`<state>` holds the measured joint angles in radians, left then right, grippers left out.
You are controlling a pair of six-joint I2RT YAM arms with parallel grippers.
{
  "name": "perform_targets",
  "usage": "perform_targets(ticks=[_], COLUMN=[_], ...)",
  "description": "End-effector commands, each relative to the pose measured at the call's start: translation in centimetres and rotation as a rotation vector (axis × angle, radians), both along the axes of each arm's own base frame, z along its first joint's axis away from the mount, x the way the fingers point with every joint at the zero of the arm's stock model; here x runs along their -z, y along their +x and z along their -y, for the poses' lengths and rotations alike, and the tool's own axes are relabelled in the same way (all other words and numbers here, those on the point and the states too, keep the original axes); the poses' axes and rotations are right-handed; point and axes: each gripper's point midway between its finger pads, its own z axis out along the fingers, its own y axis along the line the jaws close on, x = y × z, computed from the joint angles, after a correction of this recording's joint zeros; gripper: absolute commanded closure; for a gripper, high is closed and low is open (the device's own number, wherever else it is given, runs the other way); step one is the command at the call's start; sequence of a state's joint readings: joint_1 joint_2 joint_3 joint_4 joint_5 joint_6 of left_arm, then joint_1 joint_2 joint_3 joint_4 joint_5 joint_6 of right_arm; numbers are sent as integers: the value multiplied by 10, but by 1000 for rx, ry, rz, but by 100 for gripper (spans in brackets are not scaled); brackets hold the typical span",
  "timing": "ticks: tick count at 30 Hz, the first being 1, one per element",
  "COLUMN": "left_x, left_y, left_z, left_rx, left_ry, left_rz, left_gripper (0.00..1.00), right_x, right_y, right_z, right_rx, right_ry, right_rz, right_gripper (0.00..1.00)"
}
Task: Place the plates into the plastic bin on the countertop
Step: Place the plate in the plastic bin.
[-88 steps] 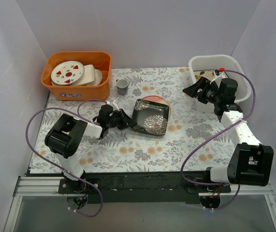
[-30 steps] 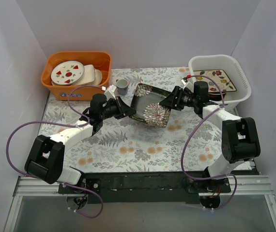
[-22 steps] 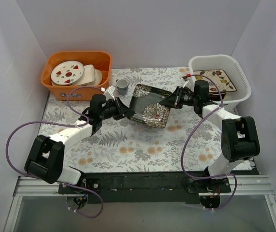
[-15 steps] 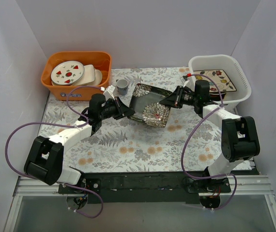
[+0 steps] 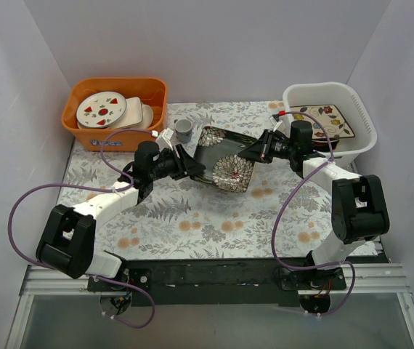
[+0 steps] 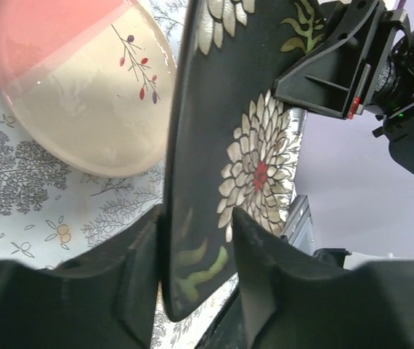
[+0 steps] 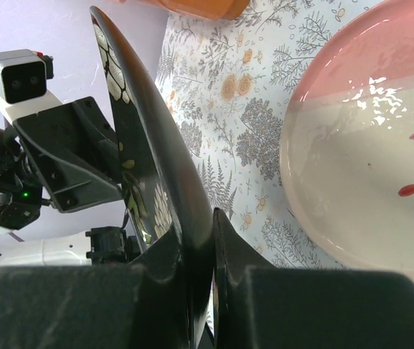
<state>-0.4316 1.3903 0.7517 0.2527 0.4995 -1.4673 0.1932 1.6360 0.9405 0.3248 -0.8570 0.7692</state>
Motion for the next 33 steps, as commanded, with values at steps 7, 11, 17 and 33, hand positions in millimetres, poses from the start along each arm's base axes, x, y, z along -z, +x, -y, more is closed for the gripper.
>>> perform_targets(ticks=[7, 11, 17, 33], left_x=[-76, -78, -75, -68], left_y=[0, 0, 0, -1], left_z=[10, 6, 6, 5], left_rx=[42, 25, 26, 25], left_ry=[-116, -109, -100, -88], left_rz=[235, 251, 243, 222], left_gripper=[14, 2, 2, 2], right_x=[-7, -8, -13, -40], right_y=[7, 7, 7, 25], right_z=[-2, -2, -2, 9], right_rx=[0, 1, 1, 37], right_ry=[-39, -40, -38, -63], right_rz=[130, 130, 143, 199], right_gripper=[99, 99, 99, 99])
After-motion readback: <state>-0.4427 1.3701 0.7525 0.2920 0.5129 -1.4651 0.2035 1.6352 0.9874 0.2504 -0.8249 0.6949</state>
